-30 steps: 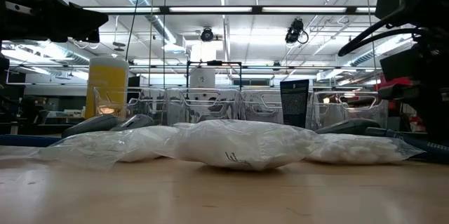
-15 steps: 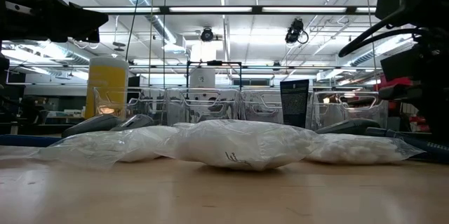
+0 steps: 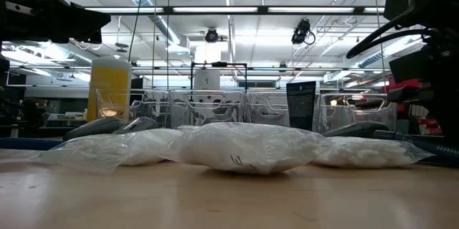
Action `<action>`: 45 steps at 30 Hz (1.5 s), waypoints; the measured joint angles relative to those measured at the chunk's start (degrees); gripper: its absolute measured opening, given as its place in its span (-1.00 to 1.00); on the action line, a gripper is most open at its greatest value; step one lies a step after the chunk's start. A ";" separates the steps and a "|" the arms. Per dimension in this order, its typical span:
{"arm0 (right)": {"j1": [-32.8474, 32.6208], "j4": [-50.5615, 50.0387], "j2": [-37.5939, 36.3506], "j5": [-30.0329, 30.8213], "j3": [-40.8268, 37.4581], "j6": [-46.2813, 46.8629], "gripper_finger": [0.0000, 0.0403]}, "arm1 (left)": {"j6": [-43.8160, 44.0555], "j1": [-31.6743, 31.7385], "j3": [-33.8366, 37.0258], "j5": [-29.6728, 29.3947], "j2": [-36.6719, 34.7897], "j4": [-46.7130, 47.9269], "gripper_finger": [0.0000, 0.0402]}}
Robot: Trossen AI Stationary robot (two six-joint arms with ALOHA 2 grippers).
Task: Pick & Place Travel size toiletries
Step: Put the blue razor into the right transparent bin
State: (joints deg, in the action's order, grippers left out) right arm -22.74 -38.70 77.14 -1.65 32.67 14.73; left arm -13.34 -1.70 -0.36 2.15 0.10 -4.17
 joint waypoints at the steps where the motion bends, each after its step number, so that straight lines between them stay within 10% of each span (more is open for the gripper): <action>1: 0.00 0.00 0.00 0.01 0.00 -0.01 -0.76 | 0.00 -0.01 0.00 0.00 0.00 0.00 -0.88; 45: 0.20 0.83 -20.89 0.17 5.20 -0.65 -0.77 | -0.01 0.00 0.00 0.00 0.00 0.00 -0.88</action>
State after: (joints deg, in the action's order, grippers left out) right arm -22.55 -37.87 56.25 -1.48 37.87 14.08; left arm -13.34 -1.69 -0.36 2.15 0.10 -4.18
